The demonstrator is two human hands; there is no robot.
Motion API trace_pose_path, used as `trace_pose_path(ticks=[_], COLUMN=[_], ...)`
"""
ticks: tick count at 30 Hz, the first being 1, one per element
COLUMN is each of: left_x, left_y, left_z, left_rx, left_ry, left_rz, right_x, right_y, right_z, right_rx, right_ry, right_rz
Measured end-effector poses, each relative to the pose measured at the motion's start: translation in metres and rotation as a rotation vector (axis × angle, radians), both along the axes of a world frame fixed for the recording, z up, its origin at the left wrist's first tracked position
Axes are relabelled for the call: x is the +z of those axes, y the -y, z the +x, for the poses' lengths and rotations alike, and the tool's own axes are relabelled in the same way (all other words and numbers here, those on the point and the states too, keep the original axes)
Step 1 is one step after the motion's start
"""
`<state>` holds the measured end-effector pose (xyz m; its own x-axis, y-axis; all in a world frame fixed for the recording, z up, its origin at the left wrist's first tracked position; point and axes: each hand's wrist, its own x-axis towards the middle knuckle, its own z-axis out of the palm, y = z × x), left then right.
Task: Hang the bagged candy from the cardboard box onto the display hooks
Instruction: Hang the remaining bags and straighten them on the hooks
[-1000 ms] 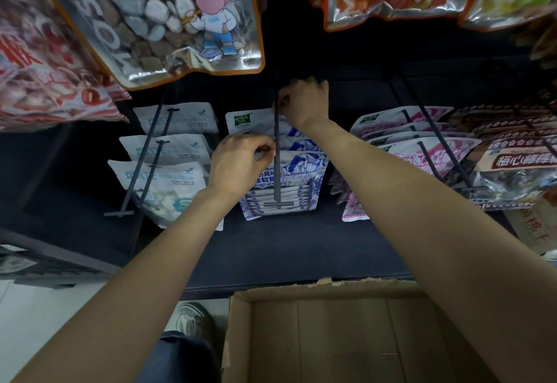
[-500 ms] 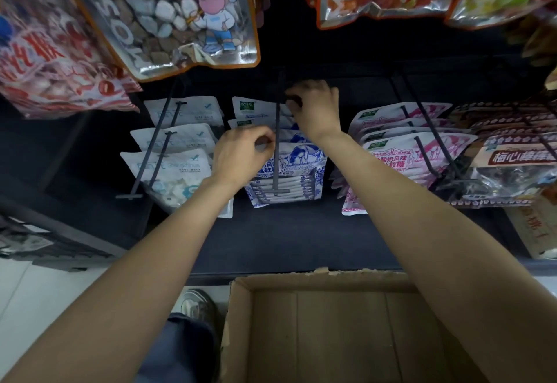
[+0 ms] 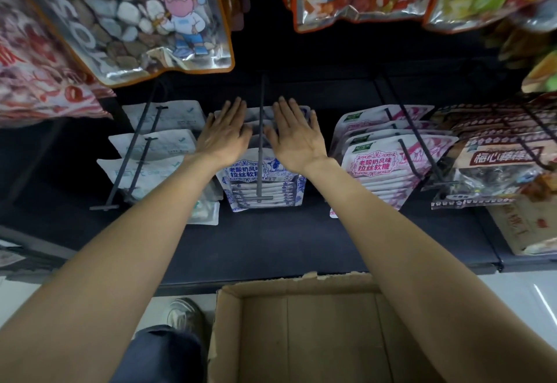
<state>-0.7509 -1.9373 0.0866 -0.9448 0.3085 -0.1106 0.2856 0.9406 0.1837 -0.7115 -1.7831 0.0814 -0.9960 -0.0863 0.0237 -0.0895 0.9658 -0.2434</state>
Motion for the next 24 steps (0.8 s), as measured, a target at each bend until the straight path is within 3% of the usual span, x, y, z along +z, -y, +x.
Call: trace_pose_path(ticks=[15,21,24], left_x=[0.004,0.046,0.062], left_y=[0.000,-0.006,-0.032], left_z=[0.002,0.036,0.074], left_rx=[0.011,0.071,-0.094], left_ry=[-0.066,-0.359,-0.429], left_rz=[0.061,0.413,0.528], right_x=[0.003,0.039,0.058], right_y=[-0.001,-0.021,-0.056], right_z=[0.001,0.031,0.065], right_rx=[-0.006,-0.057,-0.101], right_ry=[0.000,-0.464,-0.541], right_rz=[-0.026,-0.268,-0.293])
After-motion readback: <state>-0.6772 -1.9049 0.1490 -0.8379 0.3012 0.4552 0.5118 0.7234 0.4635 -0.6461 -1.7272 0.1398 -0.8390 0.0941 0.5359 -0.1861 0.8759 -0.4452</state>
